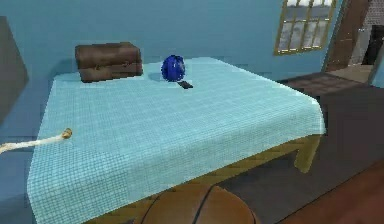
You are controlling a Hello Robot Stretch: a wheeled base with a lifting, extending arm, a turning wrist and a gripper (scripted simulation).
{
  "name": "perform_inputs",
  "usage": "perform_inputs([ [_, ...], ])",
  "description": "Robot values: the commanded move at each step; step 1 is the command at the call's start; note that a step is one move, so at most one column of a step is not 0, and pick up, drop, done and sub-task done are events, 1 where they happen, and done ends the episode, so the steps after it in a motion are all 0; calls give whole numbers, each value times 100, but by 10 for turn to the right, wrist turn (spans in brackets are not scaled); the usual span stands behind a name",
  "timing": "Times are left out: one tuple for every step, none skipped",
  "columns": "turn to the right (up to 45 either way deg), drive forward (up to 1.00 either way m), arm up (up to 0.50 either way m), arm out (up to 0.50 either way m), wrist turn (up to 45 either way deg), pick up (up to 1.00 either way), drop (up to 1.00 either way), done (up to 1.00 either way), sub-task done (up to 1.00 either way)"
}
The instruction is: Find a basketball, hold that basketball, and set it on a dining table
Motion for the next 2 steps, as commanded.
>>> perform_inputs([
  [450,0,0,0,0,0,0,0,0],
  [450,0,0,0,0,0,0,0,0],
])
